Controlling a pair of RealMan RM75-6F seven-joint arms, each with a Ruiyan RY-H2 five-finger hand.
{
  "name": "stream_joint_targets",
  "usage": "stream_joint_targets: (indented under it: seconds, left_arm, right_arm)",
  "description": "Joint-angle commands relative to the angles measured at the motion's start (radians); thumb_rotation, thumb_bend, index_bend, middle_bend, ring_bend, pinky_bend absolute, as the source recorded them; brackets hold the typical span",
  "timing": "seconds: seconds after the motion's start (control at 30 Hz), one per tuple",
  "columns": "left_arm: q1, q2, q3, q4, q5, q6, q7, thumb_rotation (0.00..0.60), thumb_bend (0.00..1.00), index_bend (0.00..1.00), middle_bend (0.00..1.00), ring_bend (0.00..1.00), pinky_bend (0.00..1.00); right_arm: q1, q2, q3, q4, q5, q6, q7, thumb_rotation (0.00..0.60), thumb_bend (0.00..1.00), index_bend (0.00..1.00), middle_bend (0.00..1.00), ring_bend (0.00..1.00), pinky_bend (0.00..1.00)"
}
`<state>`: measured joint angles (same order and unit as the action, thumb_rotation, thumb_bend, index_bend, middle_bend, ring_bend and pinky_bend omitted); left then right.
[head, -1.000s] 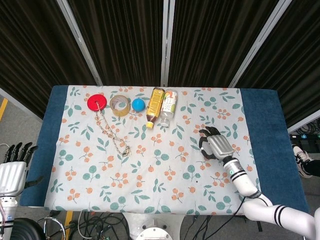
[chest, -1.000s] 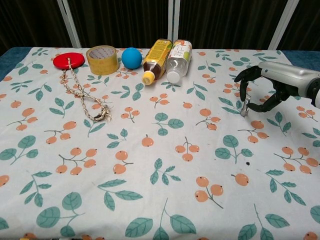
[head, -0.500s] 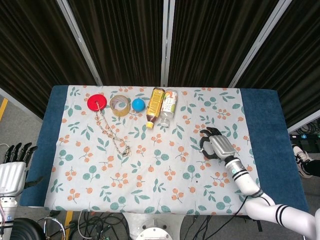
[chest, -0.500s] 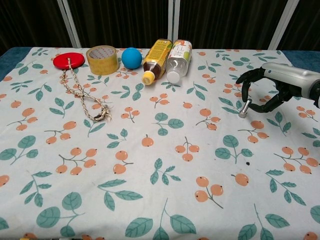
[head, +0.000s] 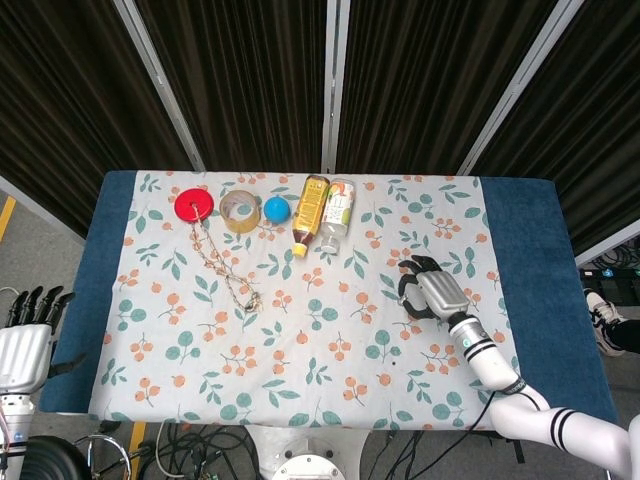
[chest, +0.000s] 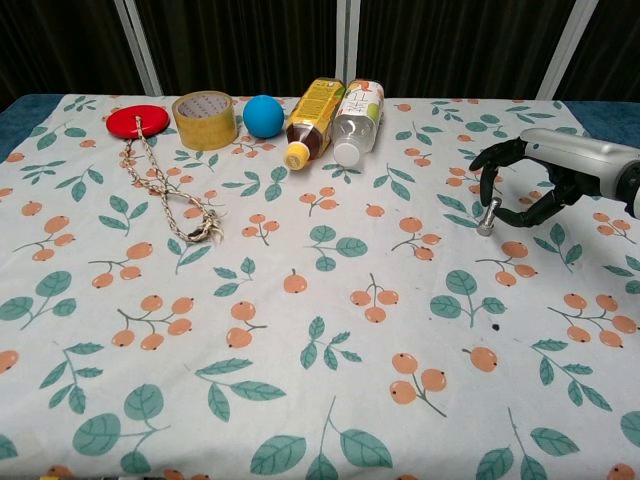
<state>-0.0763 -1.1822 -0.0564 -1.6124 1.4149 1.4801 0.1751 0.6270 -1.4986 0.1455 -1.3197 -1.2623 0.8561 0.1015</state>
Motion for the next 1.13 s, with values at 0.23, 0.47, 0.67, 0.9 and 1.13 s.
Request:
stream_joint_targets:
  seconds: [0.23, 0.47, 0.67, 0.9, 1.13]
  left_arm:
    - [0.0, 0.001, -0.001, -0.003, 0.004, 0.005, 0.003, 0.6, 0.0, 0.17, 0.09, 0.0, 0.0]
    - [-0.003, 0.005, -0.007, -0.003, 0.008, 0.01, 0.004, 0.6, 0.0, 0.17, 0.09, 0.0, 0.0]
    - [-0.004, -0.01, -0.016, 0.011, 0.013, 0.028, 0.009, 0.6, 0.0, 0.17, 0.09, 0.0, 0.0]
    - [-0.005, -0.011, -0.023, 0.004, 0.018, 0.04, 0.023, 0.6, 0.0, 0.17, 0.09, 0.0, 0.0]
    - [-0.009, -0.009, -0.027, -0.014, 0.025, 0.047, 0.046, 0.6, 0.0, 0.17, 0.09, 0.0, 0.0]
  right_arm:
    - [-0.005, 0.012, -0.003, -0.013, -0.012, 0.015, 0.005, 0.6, 0.33, 0.39, 0.15, 0.0, 0.0]
    - [-0.074, 0.09, -0.009, -0.089, -0.043, 0.157, -0.042, 0.6, 0.33, 0.27, 0.13, 0.0, 0.0]
    - [-0.206, 0.233, -0.04, -0.239, -0.08, 0.345, -0.054, 0.6, 0.33, 0.22, 0.15, 0.0, 0.0]
    - [-0.36, 0.371, -0.092, -0.349, -0.146, 0.539, -0.017, 0.6, 0.33, 0.17, 0.14, 0.0, 0.0]
    - [-0.466, 0.436, -0.146, -0.388, -0.234, 0.661, 0.048, 0.6, 0.33, 0.15, 0.13, 0.0, 0.0]
